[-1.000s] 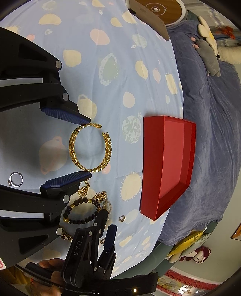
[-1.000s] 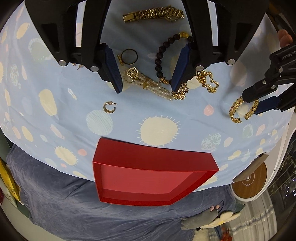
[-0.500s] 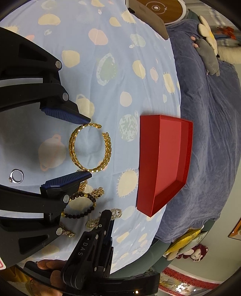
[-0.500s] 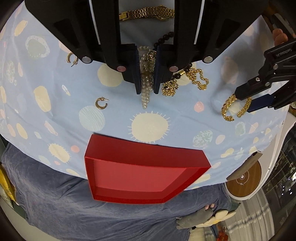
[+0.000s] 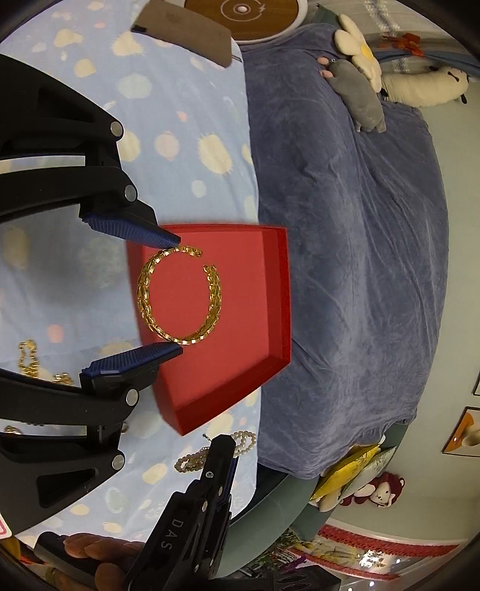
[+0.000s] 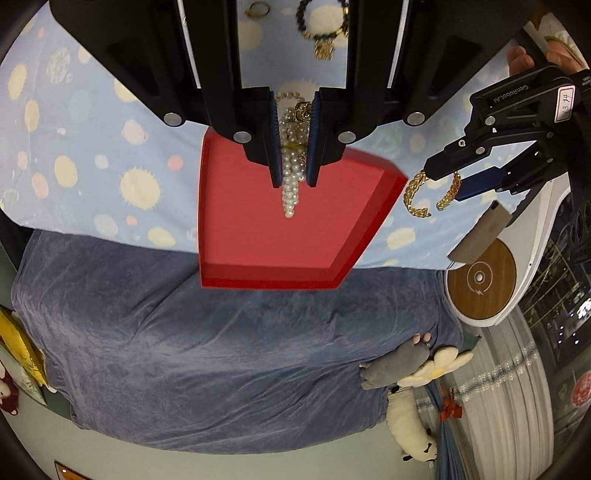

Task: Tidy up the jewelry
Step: 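Carry the gold bangle and pearl bracelet into the red box and open both tools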

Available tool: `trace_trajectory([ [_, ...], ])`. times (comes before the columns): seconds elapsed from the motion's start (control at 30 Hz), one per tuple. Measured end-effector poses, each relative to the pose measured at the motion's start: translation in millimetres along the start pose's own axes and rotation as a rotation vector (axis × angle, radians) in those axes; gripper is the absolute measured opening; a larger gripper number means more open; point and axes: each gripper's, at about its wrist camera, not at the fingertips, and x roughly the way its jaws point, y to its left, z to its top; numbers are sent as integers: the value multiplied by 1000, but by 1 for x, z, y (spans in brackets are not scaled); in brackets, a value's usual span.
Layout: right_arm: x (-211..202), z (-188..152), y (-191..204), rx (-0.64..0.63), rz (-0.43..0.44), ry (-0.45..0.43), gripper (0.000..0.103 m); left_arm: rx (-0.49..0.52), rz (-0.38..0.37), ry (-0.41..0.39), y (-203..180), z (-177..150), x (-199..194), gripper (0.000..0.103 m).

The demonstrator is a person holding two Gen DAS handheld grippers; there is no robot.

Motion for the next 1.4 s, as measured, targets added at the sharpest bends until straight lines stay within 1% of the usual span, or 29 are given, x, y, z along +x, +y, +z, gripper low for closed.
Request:
trace_trajectory([
  [0.03, 11, 11, -4, 7, -3, 4, 13, -9, 10, 3, 3, 11, 12, 50],
  [0.1, 34, 29, -10, 19, 0, 16, 13, -24, -7, 15, 11, 30, 37, 50],
  [0.13, 47, 35, -13, 20, -8, 22, 13, -31, 0, 17, 14, 37, 47, 50],
  [0.17, 60, 41, -16, 22, -12, 33, 13, -32, -7, 19, 17, 44, 59, 50],
  [0.2, 73, 45, -19, 25, -16, 47, 13, -28, -2, 26, 18, 51, 71, 50],
  [0.23, 87, 49, -23, 33, -22, 60, 13, -32, 19, 24, 21, 58, 82, 50],
  [0.33, 118, 56, -33, 50, -40, 93, 13, -28, 27, 33, 25, 72, 110, 47],
  [0.37, 127, 58, -35, 51, -46, 101, 13, -31, 24, 38, 27, 76, 119, 44],
  [0.4, 135, 59, -38, 56, -48, 106, 13, -36, 27, 48, 29, 80, 128, 39],
  [0.5, 153, 60, -45, 68, -61, 120, 13, -49, 35, 58, 33, 87, 147, 39],
  [0.6, 164, 60, -49, 62, -96, 133, 14, -53, 53, 66, 35, 89, 160, 39],
  [0.63, 164, 60, -51, 67, -107, 126, 15, -57, 54, 64, 37, 88, 161, 42],
  [0.7, 159, 58, -51, 68, -119, 104, 18, -64, 60, 60, 39, 85, 161, 43],
  [0.8, 141, 51, -50, 67, -125, 60, 33, -70, 66, 49, 42, 80, 153, 54],
  [0.87, 125, 46, -52, 68, -111, 39, 34, -66, 61, 42, 43, 73, 142, 58],
  [0.9, 114, 42, -50, 70, -100, 27, 34, -65, 65, 38, 43, 70, 134, 63],
  [0.93, 103, 38, -50, 71, -93, 20, 34, -68, 66, 31, 44, 66, 125, 65],
  [1.0, 78, 28, -47, 69, -75, 6, 37, -75, 49, 21, 44, 55, 106, 66],
  [1.03, 65, 23, -45, 68, -65, 3, 39, -71, 52, 19, 43, 49, 96, 66],
  [1.1, 39, 8, -41, 68, -43, -5, 41, -59, 54, 9, 40, 35, 75, 67],
  [1.17, 16, -7, -35, 71, -26, -7, 41, -44, 61, 10, 34, 20, 54, 68],
  [1.3, -27, -42, -25, 93, 7, -7, 42, -36, 23, 35, 25, -11, 18, 71],
  [1.4, -52, -70, -16, 96, -7, -12, 42, -10, 38, 46, 15, -39, -7, 71],
])
